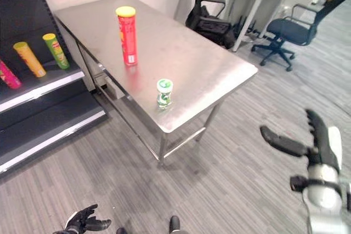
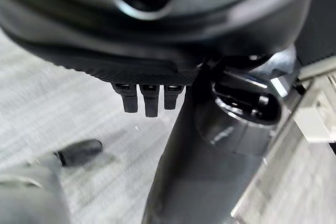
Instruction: Put the goods on the table back onto the shelves and tidy them up.
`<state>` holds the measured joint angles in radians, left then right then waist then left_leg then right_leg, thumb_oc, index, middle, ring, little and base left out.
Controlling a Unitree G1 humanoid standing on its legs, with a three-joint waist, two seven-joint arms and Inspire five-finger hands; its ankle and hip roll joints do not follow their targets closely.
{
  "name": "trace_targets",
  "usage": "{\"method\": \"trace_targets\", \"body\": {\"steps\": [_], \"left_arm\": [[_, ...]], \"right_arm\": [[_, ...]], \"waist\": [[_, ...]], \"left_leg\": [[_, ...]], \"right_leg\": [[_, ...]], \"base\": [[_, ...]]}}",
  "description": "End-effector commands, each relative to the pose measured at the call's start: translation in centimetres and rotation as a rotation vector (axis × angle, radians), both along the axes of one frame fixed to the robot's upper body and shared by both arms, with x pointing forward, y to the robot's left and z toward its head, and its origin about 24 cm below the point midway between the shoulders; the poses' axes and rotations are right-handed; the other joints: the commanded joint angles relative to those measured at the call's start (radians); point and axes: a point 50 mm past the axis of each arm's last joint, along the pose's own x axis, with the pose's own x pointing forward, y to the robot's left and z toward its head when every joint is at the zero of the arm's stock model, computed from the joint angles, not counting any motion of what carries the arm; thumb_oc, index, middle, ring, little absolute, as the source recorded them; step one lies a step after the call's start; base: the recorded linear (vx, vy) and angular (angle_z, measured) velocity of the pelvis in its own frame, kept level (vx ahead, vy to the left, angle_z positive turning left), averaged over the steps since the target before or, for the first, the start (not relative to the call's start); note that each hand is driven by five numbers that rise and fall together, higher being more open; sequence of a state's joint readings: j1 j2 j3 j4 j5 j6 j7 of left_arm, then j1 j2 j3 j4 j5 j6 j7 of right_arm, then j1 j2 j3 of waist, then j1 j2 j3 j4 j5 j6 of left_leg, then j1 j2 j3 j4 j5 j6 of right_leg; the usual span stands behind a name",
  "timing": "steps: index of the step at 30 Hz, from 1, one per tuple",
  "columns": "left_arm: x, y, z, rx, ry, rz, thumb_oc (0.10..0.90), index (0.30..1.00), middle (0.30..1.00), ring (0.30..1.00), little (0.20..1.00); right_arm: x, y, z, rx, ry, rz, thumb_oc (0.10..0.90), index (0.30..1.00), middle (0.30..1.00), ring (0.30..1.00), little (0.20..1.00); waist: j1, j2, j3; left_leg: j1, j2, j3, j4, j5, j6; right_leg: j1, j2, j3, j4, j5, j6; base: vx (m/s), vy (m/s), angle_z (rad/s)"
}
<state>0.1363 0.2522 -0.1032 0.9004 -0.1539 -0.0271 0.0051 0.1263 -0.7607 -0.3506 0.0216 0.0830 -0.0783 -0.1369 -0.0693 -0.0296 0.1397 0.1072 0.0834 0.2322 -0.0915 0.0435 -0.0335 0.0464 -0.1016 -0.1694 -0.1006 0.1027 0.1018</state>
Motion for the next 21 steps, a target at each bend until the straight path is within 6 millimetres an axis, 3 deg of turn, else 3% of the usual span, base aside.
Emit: {"method": "trace_targets", "body": {"steps": [1, 3, 6, 21], "left_arm": [[1.8, 1.6, 0.9, 0.065, -0.051, -0.062, 0.800, 0.900, 0.900, 0.900, 0.900], [1.6, 1.7, 0.9, 0.067, -0.044, -0.092, 0.800, 0.900, 0.900, 0.900, 0.900], [1.5, 1.7, 0.8, 0.067, -0.040, -0.094, 0.800, 0.900, 0.900, 0.900, 0.900], [-1.0, 1.8, 0.0, 0.074, 0.033, -0.079, 0.800, 0.900, 0.900, 0.900, 0.900]], "right_arm": [[1.6, 1.1, 3.6, -0.068, -0.143, 0.121, 0.800, 0.900, 0.900, 0.900, 0.900], [3.3, 1.8, 4.6, -0.088, -0.148, 0.173, 0.800, 0.900, 0.900, 0.900, 0.900], [4.1, 2.1, 4.7, -0.076, -0.148, 0.195, 0.800, 0.900, 0.900, 0.900, 0.900], [9.1, 3.4, 2.4, -0.107, 0.076, 0.248, 0.800, 0.900, 0.900, 0.900, 0.900]], "waist": [[0.053, -0.015, -0.033], [0.074, -0.010, -0.041], [0.081, -0.007, -0.042], [0.158, -0.006, -0.045]], "left_leg": [[-0.022, 0.023, -0.032, 0.013, -0.034, -0.039], [-0.015, 0.028, -0.034, 0.015, -0.034, -0.045], [-0.013, 0.027, -0.038, 0.015, -0.034, -0.046], [-0.013, 0.018, -0.089, 0.007, -0.014, -0.052]], "right_leg": [[0.061, -0.057, -0.009, 0.013, -0.088, 0.063], [0.075, -0.055, -0.016, 0.013, -0.098, 0.060], [0.081, -0.054, -0.020, 0.013, -0.100, 0.058], [0.122, -0.059, -0.083, 0.013, -0.107, 0.050]], "base": [[0.02, -0.027, 0.10], [0.03, -0.038, 0.12], [0.02, -0.025, 0.14], [0.00, -0.020, 0.13]]}}
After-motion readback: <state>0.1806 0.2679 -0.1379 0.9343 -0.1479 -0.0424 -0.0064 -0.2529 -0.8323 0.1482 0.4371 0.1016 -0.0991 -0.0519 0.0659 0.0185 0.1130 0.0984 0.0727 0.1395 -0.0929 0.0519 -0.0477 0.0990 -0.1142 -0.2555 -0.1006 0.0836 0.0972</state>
